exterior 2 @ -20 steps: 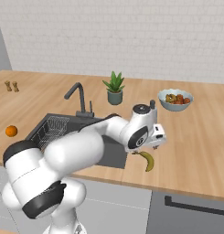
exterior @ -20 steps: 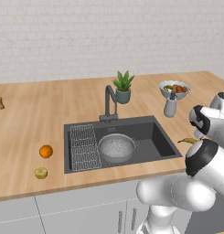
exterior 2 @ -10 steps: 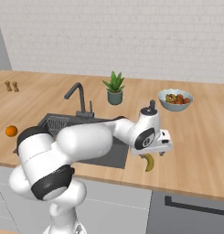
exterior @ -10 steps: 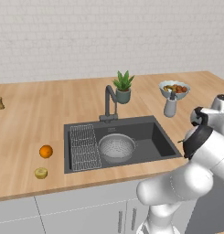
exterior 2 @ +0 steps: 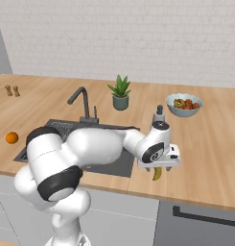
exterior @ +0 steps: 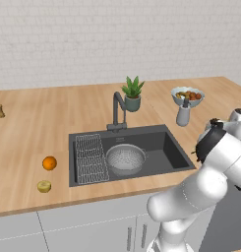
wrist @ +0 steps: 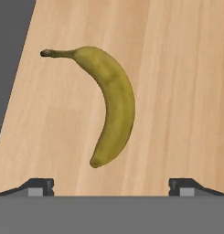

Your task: Put the colander in the sink, put the kiwi, banana, orange in the colander, and turn on the sink faucet and pour water over the colander.

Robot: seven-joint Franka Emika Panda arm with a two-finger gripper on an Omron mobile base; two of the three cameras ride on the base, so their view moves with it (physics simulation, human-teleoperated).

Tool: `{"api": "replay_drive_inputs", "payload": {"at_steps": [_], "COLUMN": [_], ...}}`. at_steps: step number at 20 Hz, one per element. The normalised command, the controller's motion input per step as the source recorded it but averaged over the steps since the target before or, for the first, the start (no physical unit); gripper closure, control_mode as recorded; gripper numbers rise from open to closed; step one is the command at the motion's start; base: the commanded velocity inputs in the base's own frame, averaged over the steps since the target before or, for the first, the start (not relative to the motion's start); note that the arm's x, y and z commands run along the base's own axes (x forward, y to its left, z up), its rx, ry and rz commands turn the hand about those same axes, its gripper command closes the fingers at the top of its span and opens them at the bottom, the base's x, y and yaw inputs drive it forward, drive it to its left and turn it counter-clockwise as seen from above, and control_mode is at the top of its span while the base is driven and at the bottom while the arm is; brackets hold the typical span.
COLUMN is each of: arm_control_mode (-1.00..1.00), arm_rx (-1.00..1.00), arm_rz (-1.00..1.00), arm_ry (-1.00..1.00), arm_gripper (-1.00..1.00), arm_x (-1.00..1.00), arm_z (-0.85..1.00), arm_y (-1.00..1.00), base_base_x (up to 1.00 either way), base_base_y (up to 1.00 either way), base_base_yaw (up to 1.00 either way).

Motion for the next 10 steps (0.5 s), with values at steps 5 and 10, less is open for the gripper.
{"api": "replay_drive_inputs", "payload": {"at_steps": [5,10], "arm_control_mode": [-1.0,-1.0], "arm_rx": [0.03,0.03], "arm_rz": [0.0,0.0], "arm_ry": [0.01,0.02], "arm_gripper": [-1.0,-1.0], "arm_x": [0.2,0.32], "arm_z": [-0.23,-0.2], "arm_y": [0.0,0.0], "base_base_x": [0.0,0.0], "base_base_y": [0.0,0.0], "base_base_yaw": [0.0,0.0]}}
